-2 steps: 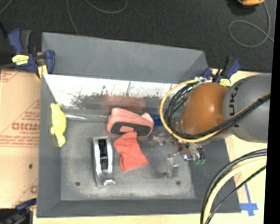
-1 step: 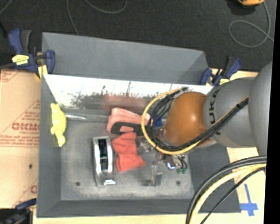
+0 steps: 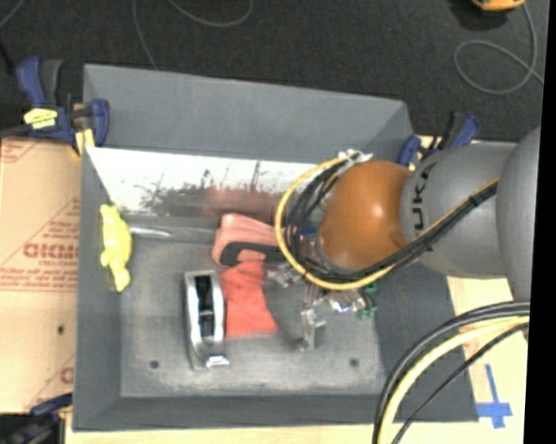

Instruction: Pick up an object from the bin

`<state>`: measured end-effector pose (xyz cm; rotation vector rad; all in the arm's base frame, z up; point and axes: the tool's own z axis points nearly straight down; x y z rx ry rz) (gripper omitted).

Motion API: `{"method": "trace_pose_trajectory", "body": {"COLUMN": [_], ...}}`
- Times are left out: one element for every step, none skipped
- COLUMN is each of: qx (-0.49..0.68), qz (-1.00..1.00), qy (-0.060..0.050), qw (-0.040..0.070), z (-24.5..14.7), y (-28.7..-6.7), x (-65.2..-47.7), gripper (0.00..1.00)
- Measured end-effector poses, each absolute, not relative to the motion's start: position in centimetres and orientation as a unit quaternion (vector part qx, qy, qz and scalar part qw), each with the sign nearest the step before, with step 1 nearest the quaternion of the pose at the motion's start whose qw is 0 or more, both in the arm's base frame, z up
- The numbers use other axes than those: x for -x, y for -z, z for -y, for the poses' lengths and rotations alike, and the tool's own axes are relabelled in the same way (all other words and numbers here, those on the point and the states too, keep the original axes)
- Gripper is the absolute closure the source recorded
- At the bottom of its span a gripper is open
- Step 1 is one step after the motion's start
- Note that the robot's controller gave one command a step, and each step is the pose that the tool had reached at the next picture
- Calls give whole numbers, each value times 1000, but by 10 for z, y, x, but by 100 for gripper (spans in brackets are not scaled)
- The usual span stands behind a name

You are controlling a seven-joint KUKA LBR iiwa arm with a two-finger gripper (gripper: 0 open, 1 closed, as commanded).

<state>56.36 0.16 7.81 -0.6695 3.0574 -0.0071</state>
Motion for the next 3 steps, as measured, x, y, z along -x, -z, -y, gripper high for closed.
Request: {"method": "trace_pose_trajectory", "body": {"qx": [286,194,170], "qz": [-958,-981,-985], "qy": [4,2,3], "qw": [7,5,7], "z": [-13,-31,-50], "y": [-76,-82,-101], "x": [-577,-584,-587], "gripper": [0,0,0]}}
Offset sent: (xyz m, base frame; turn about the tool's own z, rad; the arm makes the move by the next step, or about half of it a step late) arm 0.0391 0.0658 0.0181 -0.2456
